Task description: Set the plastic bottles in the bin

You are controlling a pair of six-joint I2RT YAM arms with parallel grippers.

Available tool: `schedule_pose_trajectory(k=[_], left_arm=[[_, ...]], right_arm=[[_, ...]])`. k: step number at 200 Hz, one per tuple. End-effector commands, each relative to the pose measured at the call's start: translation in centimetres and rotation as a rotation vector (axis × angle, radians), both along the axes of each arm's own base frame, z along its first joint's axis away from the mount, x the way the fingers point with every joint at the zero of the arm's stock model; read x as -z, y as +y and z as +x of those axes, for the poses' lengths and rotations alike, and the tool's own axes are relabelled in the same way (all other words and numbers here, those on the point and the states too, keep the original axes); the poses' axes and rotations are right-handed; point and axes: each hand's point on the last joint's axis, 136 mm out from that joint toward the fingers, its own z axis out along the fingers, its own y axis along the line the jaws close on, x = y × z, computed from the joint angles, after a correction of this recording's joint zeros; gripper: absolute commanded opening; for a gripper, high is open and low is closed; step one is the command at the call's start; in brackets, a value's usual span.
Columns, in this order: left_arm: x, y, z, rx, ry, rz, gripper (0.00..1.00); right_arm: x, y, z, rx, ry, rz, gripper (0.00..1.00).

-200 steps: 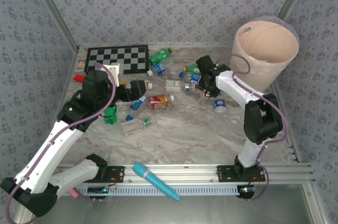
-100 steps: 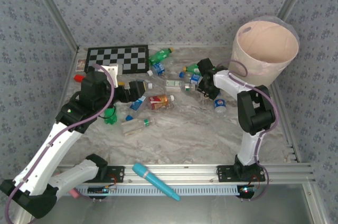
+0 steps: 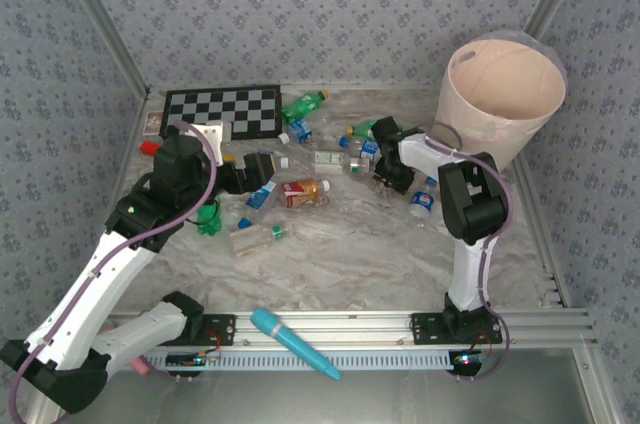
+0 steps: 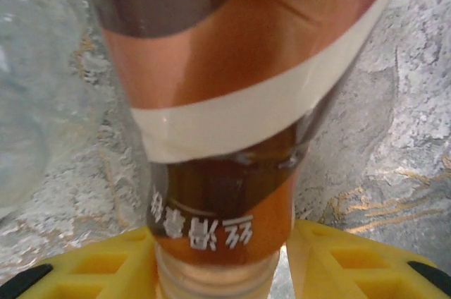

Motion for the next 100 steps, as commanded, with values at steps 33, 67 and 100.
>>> schedule_pose_trajectory(k=[33, 67, 100], left_arm=[[-0.6, 0.0, -0.1, 0.007, -0.019, 0.015, 1.00], [-0.6, 0.0, 0.0, 0.008, -0.020, 0.012, 1.00], [-0.6, 0.0, -0.1, 0.008, -0.022, 0.012, 1.00]], right_arm=[[-0.5, -0.5, 0.9, -0.010, -0.001, -0.033, 0.40], [-1.7, -0.4, 1.1, -0.045, -0.016, -0.066, 0.35], [-3.7, 0.0, 1.0, -0.071, -0.055, -0.101, 0.34]])
